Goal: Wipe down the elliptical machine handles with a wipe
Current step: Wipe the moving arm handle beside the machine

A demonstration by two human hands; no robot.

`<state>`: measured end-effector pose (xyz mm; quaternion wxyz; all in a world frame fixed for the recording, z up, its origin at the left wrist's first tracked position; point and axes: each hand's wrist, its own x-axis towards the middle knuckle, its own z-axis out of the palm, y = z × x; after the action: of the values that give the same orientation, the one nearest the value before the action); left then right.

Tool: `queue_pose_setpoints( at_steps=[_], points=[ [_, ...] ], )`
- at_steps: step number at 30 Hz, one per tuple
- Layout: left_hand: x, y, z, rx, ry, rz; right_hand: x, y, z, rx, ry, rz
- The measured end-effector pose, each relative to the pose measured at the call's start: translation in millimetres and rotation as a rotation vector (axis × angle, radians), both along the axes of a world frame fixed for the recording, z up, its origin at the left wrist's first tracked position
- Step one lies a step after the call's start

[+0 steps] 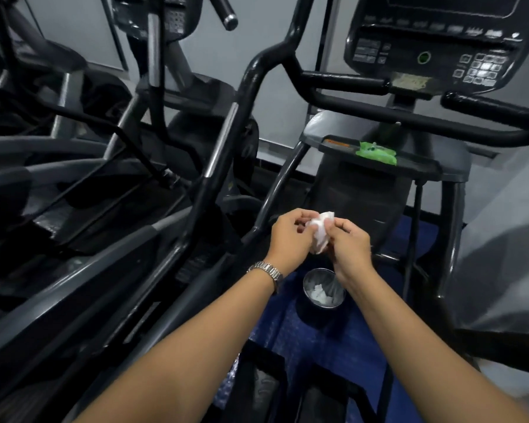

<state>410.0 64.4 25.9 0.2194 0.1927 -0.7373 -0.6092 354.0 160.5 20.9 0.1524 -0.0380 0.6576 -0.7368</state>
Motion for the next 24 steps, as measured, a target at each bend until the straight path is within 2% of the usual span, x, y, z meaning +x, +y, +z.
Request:
queue_pose_setpoints(
  at_steps=[5,10,17,24],
  points=[
    [43,-22,-1,0.020,-0.020,0.105,52,-29,2,-0.098,-0.111,0.015],
    [77,-38,-5,-0.129,-0.077,0.182,95,-56,1,-0.042,-0.042,-0.020],
    [140,-50,4,-0.240,-0.121,0.044,150,-77,0,0.063,0.118,-0.016],
    [215,-80,23,-0.158,-0.199,-0.123,208,-89,-9,0.064,0.282,0.071]
  ],
)
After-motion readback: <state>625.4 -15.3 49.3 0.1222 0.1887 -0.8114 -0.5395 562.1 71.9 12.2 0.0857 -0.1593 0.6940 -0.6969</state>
